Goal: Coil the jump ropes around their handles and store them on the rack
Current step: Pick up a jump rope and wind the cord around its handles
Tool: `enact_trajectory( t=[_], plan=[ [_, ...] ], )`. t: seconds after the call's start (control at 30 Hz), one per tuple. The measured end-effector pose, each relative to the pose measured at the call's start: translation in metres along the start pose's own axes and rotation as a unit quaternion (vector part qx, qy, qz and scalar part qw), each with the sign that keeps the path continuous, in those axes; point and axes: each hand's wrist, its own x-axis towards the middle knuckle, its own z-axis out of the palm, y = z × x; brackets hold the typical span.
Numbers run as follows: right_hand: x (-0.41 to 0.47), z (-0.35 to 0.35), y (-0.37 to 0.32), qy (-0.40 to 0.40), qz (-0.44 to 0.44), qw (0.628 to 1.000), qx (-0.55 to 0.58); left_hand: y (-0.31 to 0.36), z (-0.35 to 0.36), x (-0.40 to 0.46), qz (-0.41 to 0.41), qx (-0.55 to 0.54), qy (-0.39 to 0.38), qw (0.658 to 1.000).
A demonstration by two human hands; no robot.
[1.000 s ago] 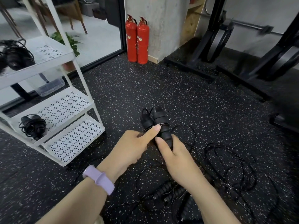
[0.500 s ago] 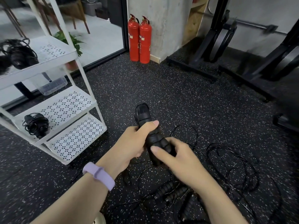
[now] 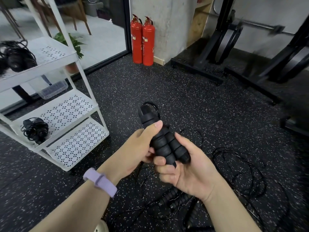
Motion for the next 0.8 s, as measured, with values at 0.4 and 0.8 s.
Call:
enact_trajectory(
  t=[0.4,0.8],
  plan=[
    [0.005,0.001,0.011,0.358,-0.12,0.734,-0.565,-0.005,-0.004,0.002,-0.093,0.107,0.08,0.987],
    [0.007,-0.006,0.023,0.336,-0.143,0.586,-0.723,-0.012,-0.001,0.003,-0.025,0.212,0.091,0.973]
  ],
)
